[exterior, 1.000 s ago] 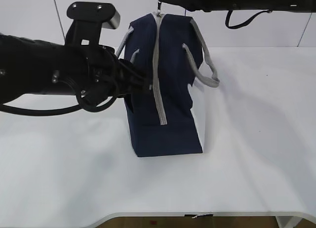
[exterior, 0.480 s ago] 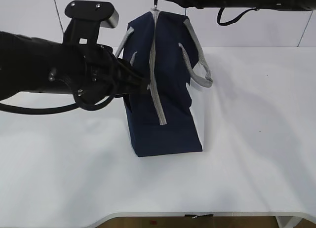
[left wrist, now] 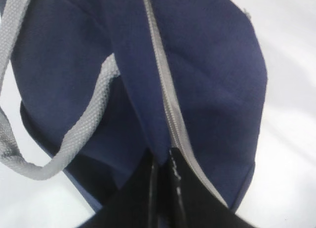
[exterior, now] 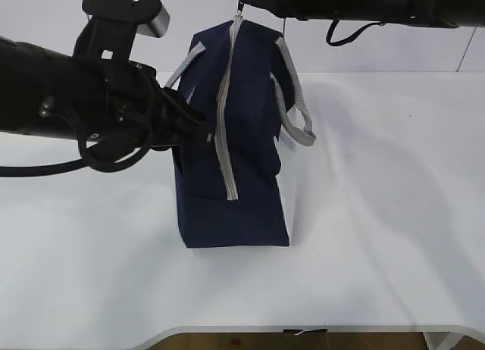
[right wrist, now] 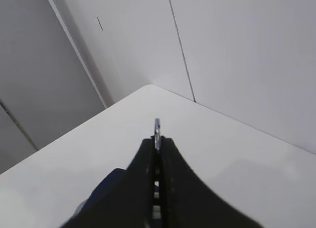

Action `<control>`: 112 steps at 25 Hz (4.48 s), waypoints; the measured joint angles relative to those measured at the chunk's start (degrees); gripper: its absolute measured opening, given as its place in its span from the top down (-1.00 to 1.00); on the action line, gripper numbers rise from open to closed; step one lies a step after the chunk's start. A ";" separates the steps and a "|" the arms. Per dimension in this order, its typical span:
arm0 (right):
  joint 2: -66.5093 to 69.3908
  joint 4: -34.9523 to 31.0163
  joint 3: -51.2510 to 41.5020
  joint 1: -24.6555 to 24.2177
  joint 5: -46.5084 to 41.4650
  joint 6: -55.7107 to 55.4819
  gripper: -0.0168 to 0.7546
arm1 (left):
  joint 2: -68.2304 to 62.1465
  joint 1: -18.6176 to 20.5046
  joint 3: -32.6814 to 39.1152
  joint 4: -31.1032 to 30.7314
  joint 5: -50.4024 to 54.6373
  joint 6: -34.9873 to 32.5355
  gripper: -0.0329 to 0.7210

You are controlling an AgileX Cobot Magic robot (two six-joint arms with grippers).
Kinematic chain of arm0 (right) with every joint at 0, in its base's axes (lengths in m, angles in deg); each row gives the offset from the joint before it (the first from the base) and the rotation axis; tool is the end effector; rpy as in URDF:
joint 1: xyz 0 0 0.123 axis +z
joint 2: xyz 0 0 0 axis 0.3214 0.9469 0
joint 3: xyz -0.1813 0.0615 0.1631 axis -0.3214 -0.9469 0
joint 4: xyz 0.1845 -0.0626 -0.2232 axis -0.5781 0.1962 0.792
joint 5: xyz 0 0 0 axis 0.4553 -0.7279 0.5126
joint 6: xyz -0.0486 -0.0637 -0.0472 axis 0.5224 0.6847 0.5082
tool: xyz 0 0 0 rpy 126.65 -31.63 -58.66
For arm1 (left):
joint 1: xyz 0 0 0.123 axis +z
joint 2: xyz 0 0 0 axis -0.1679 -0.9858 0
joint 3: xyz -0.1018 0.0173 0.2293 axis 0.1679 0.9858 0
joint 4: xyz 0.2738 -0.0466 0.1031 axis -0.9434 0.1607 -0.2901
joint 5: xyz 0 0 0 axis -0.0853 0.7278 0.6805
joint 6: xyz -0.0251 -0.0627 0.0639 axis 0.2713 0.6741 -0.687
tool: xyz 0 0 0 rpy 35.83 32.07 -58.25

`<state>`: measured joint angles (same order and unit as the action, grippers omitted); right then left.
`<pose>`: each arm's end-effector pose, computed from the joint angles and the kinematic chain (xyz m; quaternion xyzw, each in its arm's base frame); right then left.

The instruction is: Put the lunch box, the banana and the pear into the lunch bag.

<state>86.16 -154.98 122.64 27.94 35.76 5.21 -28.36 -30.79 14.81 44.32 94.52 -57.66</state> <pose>0.4932 0.1406 0.2499 -0.2420 0.7088 0.3403 0.5685 0.2804 -0.2389 0.2072 0.2398 0.8488 -0.1955 0.4286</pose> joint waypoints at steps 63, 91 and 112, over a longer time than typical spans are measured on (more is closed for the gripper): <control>10.32 -1.99 7.77 -4.86 -19.73 -10.99 0.94 | -2.26 11.29 -15.94 1.82 2.39 0.00 -0.27; 10.32 2.87 8.26 -4.86 -18.32 -12.30 0.94 | -21.54 13.69 -30.39 11.18 5.80 0.00 -0.13; 10.32 3.08 8.26 -4.86 -18.32 -12.42 0.94 | -22.52 13.59 -30.63 15.45 5.55 0.00 -0.37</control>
<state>96.48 -151.89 130.89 23.08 17.44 -7.20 -50.88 -17.20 -15.82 59.77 100.07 -57.66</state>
